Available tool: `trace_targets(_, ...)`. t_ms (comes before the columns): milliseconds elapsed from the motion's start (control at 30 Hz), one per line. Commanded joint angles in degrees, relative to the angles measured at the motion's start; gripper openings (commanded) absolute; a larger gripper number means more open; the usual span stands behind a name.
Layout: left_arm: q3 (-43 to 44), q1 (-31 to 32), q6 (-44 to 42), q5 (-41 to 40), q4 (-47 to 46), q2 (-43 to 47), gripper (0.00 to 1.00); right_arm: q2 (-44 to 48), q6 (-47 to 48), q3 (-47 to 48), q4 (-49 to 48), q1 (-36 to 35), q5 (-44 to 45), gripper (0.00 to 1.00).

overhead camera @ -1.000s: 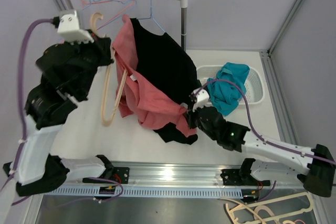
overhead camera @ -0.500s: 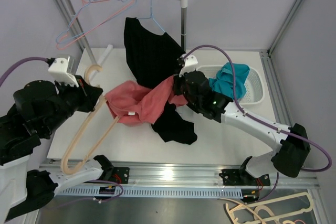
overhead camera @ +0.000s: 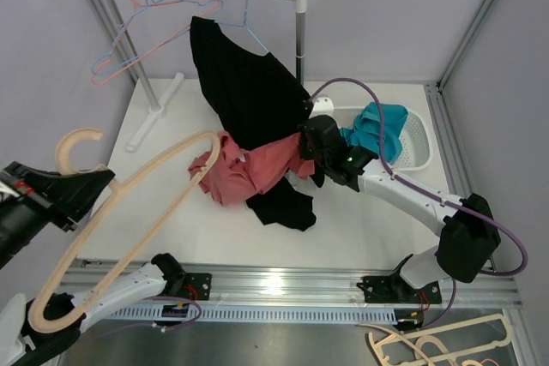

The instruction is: Remove the t-shirt from the hanger

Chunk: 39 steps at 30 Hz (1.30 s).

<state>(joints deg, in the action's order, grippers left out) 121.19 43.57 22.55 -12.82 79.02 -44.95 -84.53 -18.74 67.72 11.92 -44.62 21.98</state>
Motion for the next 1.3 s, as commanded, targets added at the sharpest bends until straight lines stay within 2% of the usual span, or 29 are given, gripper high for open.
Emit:
trace_targets(0, 2.1, 0.7, 1.7, 3.4, 1.4, -1.4, 0.01, 2.6, -4.5, -5.0, 3.6, 3.7, 3.4, 0.0)
trace_targets(100, -2.1, 0.7, 2.0, -0.2, 2.1, -0.9, 0.01, 8.0, -4.0, -8.0, 2.1, 6.5, 0.4, 0.0)
trace_targets(200, -7.3, 0.7, 1.7, -2.1, -0.1, -1.2, 0.01, 13.6, -2.4, -6.6, 2.3, 4.2, -1.7, 0.0)
trace_targets(367, -14.1, 0.7, -0.5, -4.8, -8.8, -1.0, 0.01, 22.4, 2.7, 2.5, 4.6, -2.7, -1.3, 0.0)
trace_targets(467, -15.8, 0.7, -1.3, -9.0, -10.9, -2.5, 0.01, 26.2, 6.3, 6.3, 3.7, -2.7, 0.6, 0.0)
trace_targets(600, -18.2, 0.7, -3.1, -14.9, -15.8, -5.0, 0.01, 26.3, 12.2, 12.9, -1.4, -1.5, 4.8, 0.0)
trace_targets(667, -18.0, 0.6, -2.5, -18.3, -16.0, -6.3, 0.01, 26.3, 15.6, 12.2, -11.9, -1.3, 7.1, 0.0)
trace_targets(733, -16.5, 0.5, -2.8, -18.8, -16.1, -8.4, 0.01, 24.2, 18.8, 14.3, -19.8, 0.6, 7.3, 0.0)
trace_targets(1033, -15.5, -1.7, -3.3, -18.5, -17.1, -9.9, 0.01, 4.7, 31.8, 40.0, -32.5, 6.6, 3.2, 0.0)
trace_targets(1067, -15.5, -2.0, -3.5, -18.6, -17.2, -9.9, 0.01, 3.1, 32.3, 44.8, -33.4, 7.3, 2.7, 0.0)
trace_targets(1200, -15.2, -2.8, -4.4, -19.1, -17.8, -10.4, 0.01, -3.2, 33.7, 52.3, -43.2, 10.5, 1.5, 0.0)
trace_targets(1267, -15.4, -3.7, -4.7, -19.1, -18.2, -10.9, 0.01, -7.4, 32.3, 58.8, -44.3, 13.8, 1.4, 0.0)
